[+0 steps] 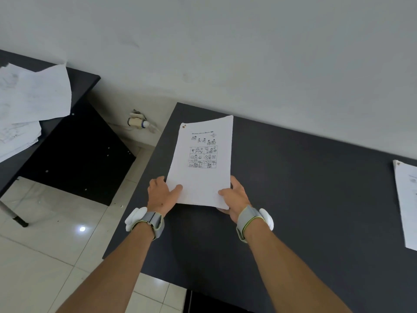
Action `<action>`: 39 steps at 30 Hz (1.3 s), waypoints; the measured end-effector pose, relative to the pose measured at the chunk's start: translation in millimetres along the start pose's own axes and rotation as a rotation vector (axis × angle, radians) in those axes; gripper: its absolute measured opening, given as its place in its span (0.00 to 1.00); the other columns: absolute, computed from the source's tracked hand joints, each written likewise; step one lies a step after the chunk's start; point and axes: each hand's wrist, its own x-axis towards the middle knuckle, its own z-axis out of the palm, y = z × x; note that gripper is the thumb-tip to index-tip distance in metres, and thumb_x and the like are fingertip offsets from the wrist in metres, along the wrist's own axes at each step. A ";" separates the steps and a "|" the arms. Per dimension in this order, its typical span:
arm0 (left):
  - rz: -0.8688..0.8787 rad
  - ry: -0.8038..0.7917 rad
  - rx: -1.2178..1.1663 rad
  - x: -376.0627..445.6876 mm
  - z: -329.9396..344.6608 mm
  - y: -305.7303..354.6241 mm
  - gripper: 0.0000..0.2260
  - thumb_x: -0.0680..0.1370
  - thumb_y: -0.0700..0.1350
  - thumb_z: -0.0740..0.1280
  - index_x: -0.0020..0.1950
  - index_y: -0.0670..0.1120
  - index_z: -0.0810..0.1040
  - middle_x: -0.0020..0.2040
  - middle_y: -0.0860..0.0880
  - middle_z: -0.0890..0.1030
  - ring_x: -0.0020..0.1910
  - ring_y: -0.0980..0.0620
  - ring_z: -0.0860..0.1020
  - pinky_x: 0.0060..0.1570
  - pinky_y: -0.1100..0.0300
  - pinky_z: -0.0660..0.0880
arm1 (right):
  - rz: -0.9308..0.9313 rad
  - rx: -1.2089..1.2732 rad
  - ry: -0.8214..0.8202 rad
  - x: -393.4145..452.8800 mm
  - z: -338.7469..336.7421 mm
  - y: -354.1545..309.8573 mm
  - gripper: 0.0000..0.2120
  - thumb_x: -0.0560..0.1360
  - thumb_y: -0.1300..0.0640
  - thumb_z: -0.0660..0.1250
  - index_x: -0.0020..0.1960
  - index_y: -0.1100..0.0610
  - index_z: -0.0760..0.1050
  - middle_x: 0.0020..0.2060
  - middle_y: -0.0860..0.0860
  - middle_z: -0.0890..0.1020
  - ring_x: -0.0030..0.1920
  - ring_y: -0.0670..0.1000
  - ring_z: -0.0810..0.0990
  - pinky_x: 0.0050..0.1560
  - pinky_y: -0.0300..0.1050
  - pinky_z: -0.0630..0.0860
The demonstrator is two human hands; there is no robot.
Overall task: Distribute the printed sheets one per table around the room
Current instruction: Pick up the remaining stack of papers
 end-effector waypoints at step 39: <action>0.496 -0.633 -0.042 -461.4 431.9 353.0 0.14 0.74 0.32 0.68 0.57 0.41 0.73 0.52 0.41 0.85 0.51 0.40 0.84 0.57 0.43 0.80 | -0.223 0.151 0.718 -321.3 -662.9 174.8 0.22 0.76 0.66 0.62 0.65 0.47 0.72 0.57 0.50 0.82 0.55 0.56 0.83 0.59 0.56 0.81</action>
